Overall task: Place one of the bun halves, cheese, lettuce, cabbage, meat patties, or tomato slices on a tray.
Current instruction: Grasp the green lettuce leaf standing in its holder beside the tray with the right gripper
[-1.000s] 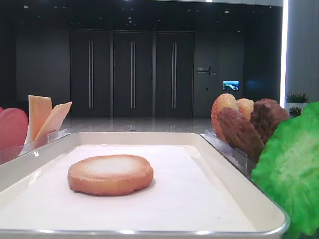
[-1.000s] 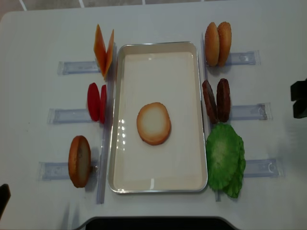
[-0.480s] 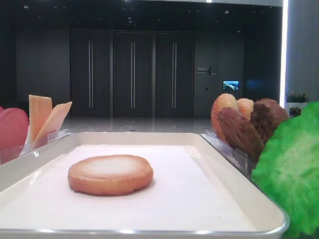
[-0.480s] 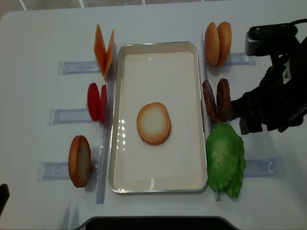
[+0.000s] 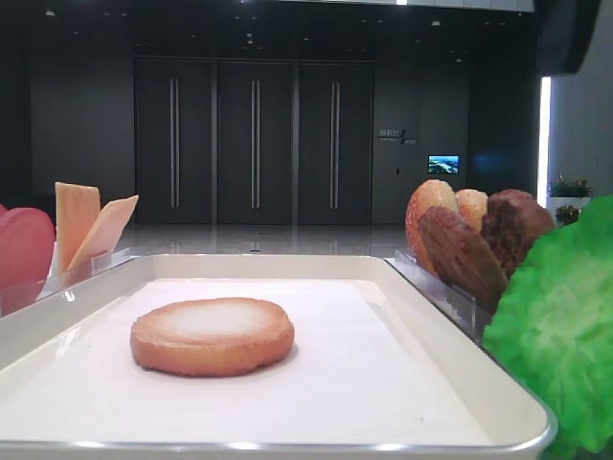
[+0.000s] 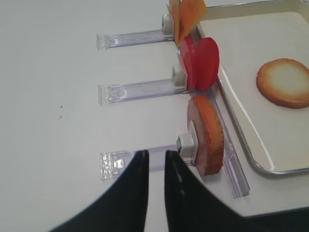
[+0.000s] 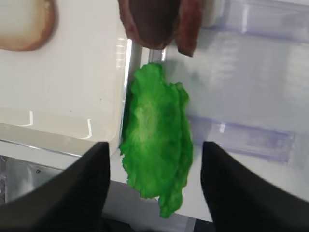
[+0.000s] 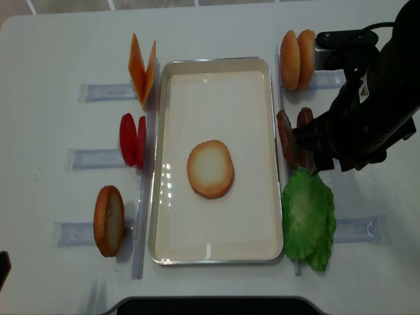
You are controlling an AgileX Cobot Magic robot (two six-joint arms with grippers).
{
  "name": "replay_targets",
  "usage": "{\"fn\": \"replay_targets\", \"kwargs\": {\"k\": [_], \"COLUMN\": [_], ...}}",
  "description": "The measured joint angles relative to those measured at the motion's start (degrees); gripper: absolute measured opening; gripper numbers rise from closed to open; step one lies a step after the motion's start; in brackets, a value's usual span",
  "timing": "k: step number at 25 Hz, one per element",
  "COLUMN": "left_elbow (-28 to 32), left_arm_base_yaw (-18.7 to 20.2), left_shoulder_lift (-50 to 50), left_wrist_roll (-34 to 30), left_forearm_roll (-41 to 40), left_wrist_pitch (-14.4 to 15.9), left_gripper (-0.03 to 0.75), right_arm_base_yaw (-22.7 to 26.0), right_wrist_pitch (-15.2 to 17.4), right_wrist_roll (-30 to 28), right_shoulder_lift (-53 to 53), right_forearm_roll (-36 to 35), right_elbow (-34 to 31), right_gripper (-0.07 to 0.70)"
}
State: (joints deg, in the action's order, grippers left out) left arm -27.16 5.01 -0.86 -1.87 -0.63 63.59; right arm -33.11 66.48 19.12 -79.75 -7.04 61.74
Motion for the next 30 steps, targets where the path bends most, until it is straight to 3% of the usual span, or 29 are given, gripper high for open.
{"fn": "replay_targets", "kwargs": {"k": [13, 30], "left_elbow": [0.00, 0.00], "left_arm_base_yaw": [0.00, 0.00], "left_shoulder_lift": [0.00, 0.00], "left_wrist_roll": [0.00, 0.00], "left_forearm_roll": [0.00, 0.00], "left_wrist_pitch": [0.00, 0.00], "left_gripper": [0.076, 0.076], "right_arm_base_yaw": [0.00, 0.00], "right_wrist_pitch": [-2.40, -3.60], "right_wrist_roll": [-5.35, -7.17], "right_shoulder_lift": [-4.44, -6.69], "right_forearm_roll": [-1.55, -1.12], "right_elbow": [1.04, -0.18], "right_gripper": [0.398, 0.398]}}
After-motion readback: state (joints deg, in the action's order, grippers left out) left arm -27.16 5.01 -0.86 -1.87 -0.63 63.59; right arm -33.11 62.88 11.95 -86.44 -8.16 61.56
